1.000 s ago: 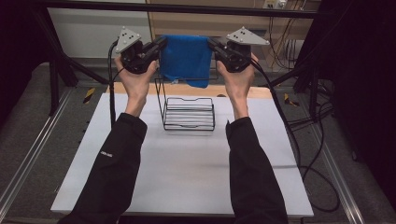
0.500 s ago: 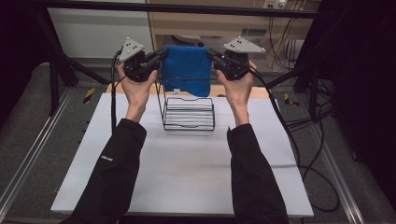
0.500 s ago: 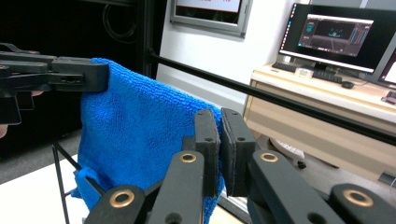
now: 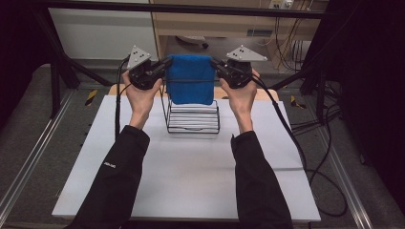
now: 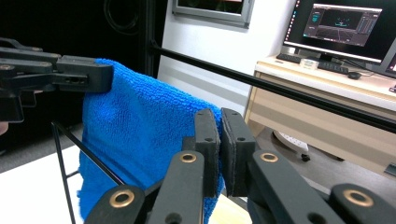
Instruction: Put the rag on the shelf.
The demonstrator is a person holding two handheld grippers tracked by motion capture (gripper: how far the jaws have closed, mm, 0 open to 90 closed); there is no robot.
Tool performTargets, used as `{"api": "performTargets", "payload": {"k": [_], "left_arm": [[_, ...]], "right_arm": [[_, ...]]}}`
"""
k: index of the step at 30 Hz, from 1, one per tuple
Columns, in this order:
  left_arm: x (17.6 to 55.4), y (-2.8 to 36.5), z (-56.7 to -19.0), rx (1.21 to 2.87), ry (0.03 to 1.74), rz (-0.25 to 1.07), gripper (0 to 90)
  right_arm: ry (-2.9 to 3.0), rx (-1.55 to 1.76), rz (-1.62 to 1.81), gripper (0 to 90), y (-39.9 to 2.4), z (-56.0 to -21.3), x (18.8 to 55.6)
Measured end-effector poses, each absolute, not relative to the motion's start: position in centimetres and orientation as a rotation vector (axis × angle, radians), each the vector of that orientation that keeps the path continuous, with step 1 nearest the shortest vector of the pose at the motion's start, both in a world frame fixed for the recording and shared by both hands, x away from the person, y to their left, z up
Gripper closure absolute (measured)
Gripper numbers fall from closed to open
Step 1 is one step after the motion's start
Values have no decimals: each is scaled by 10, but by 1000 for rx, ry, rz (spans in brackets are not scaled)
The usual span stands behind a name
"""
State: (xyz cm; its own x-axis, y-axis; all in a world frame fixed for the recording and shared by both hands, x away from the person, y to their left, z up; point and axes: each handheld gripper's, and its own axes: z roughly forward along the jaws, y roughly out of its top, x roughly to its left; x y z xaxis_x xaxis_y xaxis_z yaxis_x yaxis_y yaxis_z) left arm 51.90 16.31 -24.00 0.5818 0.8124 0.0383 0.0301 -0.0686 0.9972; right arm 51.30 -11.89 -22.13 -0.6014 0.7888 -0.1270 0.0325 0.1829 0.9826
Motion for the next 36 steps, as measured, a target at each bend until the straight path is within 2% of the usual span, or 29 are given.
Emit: {"api": "performTargets", "payload": {"k": [23, 36], "left_arm": [[491, 175, -228, 1530, 633, 709, 835], [471, 176, -239, 1637, 625, 664, 819]], "right_arm": [[1859, 698, 1518, 861, -128, -211, 484], [2004, 720, 1475, 858, -133, -221, 467]]}}
